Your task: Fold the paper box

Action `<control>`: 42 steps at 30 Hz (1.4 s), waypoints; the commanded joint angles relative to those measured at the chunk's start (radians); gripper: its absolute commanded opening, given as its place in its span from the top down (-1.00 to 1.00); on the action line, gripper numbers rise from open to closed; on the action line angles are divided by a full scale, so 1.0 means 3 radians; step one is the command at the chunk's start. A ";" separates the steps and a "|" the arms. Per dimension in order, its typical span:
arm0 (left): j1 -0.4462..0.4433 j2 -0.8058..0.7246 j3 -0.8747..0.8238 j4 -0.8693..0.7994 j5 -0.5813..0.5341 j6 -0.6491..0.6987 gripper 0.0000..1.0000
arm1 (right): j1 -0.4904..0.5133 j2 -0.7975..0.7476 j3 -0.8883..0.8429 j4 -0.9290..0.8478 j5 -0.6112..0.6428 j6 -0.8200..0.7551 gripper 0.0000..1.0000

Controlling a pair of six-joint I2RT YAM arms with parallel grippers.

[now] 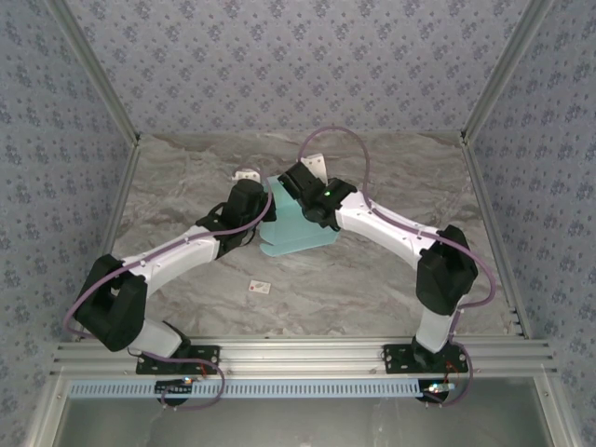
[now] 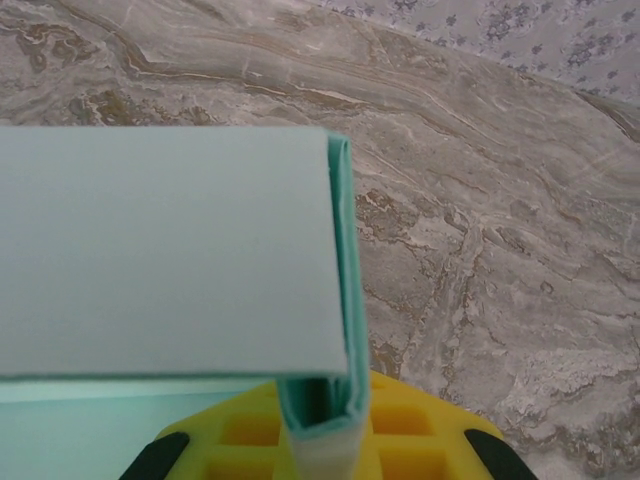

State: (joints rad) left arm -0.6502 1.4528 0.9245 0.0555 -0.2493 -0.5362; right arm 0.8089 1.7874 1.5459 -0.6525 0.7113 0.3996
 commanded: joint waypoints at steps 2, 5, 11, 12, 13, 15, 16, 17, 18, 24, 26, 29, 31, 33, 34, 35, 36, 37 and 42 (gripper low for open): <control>-0.0021 -0.0095 -0.0017 0.0030 0.0073 0.0031 1.00 | -0.0076 0.0110 0.0085 -0.0314 0.0507 0.0123 0.79; -0.0026 -0.0093 -0.0019 0.0032 0.0074 0.0026 1.00 | -0.0082 0.0132 0.0106 -0.0378 0.0561 0.0130 0.79; -0.0021 -0.0097 -0.0019 0.0032 0.0067 0.0024 1.00 | -0.0079 0.0156 0.0177 -0.0491 0.0747 0.0061 0.79; -0.0021 -0.0096 -0.0019 0.0035 0.0067 0.0023 1.00 | -0.0080 0.0172 0.0198 -0.0509 0.0770 0.0043 0.79; -0.0025 -0.0094 -0.0019 0.0039 0.0067 0.0023 1.00 | -0.0082 0.0185 0.0212 -0.0518 0.0771 0.0032 0.79; -0.0022 -0.0088 -0.0019 0.0040 0.0069 0.0023 1.00 | -0.0078 0.0206 0.0226 -0.0536 0.0788 0.0023 0.79; -0.0025 -0.0087 -0.0019 0.0040 0.0067 0.0021 1.00 | -0.0076 0.0215 0.0229 -0.0541 0.0789 0.0017 0.79; -0.0022 -0.0095 -0.0019 0.0040 0.0068 0.0018 1.00 | -0.0077 0.0214 0.0236 -0.0558 0.0778 0.0020 0.79; -0.0023 -0.0095 -0.0023 0.0040 0.0067 0.0021 1.00 | -0.0080 0.0207 0.0233 -0.0547 0.0733 0.0013 0.79; -0.0026 -0.0074 -0.0025 0.0045 0.0047 0.0023 1.00 | -0.0073 0.0014 0.0105 -0.0238 0.0255 -0.0170 0.65; -0.0024 -0.0063 -0.0024 0.0050 0.0048 0.0019 1.00 | -0.0073 -0.0025 0.0096 -0.0203 0.0119 -0.0202 0.56; -0.0025 -0.0053 -0.0021 0.0050 0.0046 0.0018 1.00 | -0.0073 -0.0073 0.0073 -0.0183 -0.0048 -0.0207 0.42; -0.0025 -0.0047 -0.0024 0.0054 0.0048 0.0015 1.00 | -0.0070 -0.0107 0.0045 -0.0172 -0.0134 -0.0197 0.35; -0.0022 -0.0042 -0.0019 0.0055 0.0047 0.0018 1.00 | -0.0075 -0.0154 0.0013 -0.0157 -0.0219 -0.0205 0.27; -0.0025 -0.0039 -0.0019 0.0055 0.0049 0.0018 1.00 | -0.0075 -0.0171 0.0003 -0.0154 -0.0260 -0.0206 0.22; -0.0022 -0.0040 -0.0019 0.0055 0.0052 0.0018 1.00 | -0.0082 -0.0188 -0.0013 -0.0147 -0.0317 -0.0224 0.17; -0.0024 -0.0033 -0.0015 0.0055 0.0053 0.0018 1.00 | -0.0081 -0.0207 -0.0023 -0.0141 -0.0378 -0.0235 0.12; -0.0024 -0.0036 -0.0017 0.0055 0.0048 0.0021 1.00 | -0.0086 -0.0224 -0.0033 -0.0130 -0.0428 -0.0250 0.08; -0.0024 -0.0011 -0.0005 0.0070 0.0056 0.0011 1.00 | -0.0092 -0.0307 -0.0091 -0.0047 -0.0826 -0.0345 -0.16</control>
State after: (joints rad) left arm -0.6544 1.4532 0.9199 0.0589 -0.2462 -0.5400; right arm 0.7856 1.7332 1.5337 -0.6842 0.5537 0.3134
